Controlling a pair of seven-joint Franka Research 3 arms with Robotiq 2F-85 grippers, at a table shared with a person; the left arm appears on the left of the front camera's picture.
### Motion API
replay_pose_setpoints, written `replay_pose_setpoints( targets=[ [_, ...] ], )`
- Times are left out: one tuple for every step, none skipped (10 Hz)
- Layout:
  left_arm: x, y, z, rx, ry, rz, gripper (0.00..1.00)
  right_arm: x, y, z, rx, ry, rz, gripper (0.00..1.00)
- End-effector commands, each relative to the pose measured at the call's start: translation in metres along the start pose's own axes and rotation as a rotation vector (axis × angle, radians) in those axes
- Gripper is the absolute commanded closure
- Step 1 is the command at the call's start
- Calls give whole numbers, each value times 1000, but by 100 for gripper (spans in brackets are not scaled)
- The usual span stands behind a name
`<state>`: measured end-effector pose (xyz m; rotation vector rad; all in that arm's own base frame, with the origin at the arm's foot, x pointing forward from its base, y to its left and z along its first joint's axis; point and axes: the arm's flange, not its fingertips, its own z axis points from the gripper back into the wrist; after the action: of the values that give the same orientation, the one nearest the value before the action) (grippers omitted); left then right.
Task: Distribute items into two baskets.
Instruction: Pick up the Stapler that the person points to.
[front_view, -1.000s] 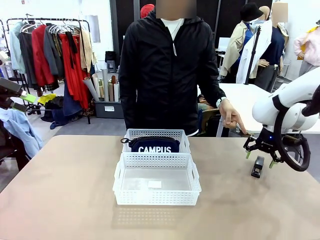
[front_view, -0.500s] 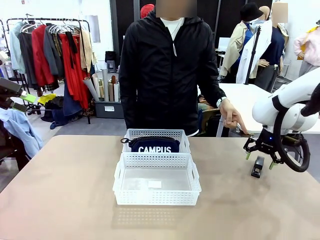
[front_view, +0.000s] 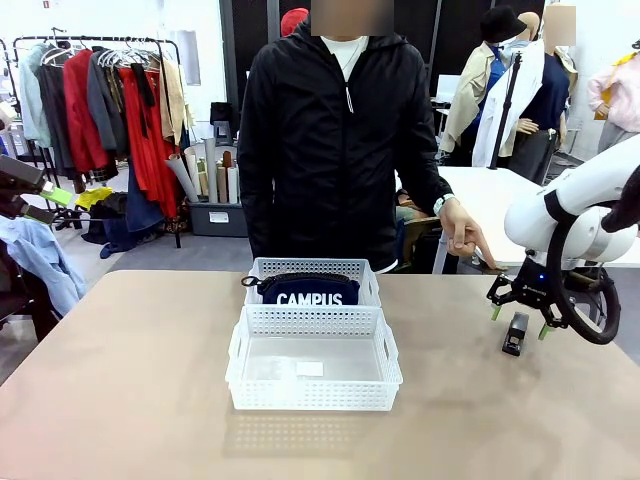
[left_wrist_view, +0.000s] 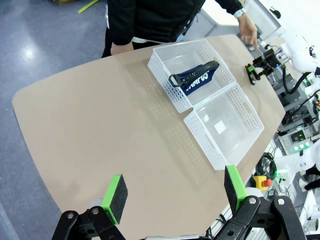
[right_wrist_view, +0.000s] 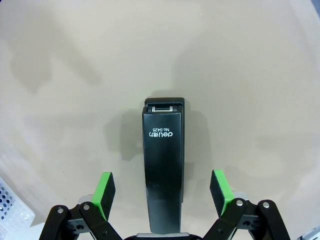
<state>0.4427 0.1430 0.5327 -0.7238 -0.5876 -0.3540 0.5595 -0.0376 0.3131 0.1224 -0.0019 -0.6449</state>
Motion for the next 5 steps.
replay_pose_setpoints(
  targets=[
    [1, -1, 0, -9, -9, 11, 0, 1, 0, 0, 1, -9, -1, 0],
    [1, -1, 0, -9, -9, 11, 0, 1, 0, 0, 1, -9, -1, 0],
    [1, -1, 0, -9, -9, 11, 0, 1, 0, 0, 1, -9, -1, 0],
    [1, -1, 0, -9, -9, 11, 0, 1, 0, 0, 1, -9, -1, 0],
    [1, -1, 0, -9, -9, 11, 0, 0, 0, 0, 0, 0, 0, 0]
  ],
)
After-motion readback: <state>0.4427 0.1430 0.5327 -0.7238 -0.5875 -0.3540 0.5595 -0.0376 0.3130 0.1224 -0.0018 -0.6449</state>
